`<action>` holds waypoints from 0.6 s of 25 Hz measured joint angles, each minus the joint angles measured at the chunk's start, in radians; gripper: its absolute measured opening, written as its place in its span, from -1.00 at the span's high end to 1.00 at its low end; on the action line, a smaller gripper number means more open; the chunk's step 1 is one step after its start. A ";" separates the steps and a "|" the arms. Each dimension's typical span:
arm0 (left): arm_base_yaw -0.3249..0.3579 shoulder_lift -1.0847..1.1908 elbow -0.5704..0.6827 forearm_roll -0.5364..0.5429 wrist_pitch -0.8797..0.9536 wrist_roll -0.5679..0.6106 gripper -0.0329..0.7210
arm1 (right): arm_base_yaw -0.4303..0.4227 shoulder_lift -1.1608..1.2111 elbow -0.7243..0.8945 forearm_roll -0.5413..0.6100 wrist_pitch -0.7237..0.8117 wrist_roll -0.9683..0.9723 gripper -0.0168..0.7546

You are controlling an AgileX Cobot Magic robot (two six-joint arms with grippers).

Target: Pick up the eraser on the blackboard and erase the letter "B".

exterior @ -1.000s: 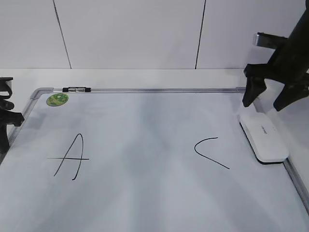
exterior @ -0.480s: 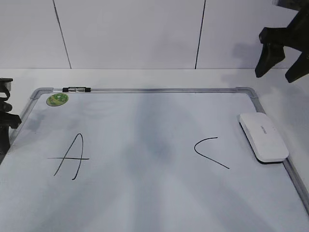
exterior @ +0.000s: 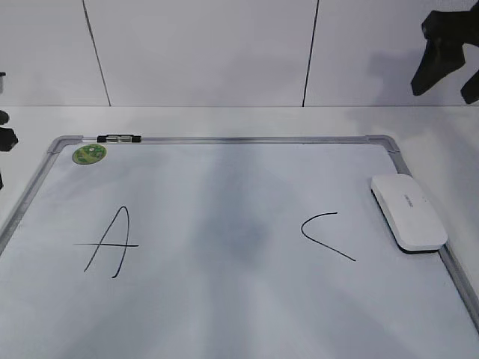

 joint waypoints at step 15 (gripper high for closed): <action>0.000 -0.369 -0.002 -0.066 0.043 0.002 0.27 | 0.000 -0.480 0.384 -0.006 0.008 -0.001 -0.55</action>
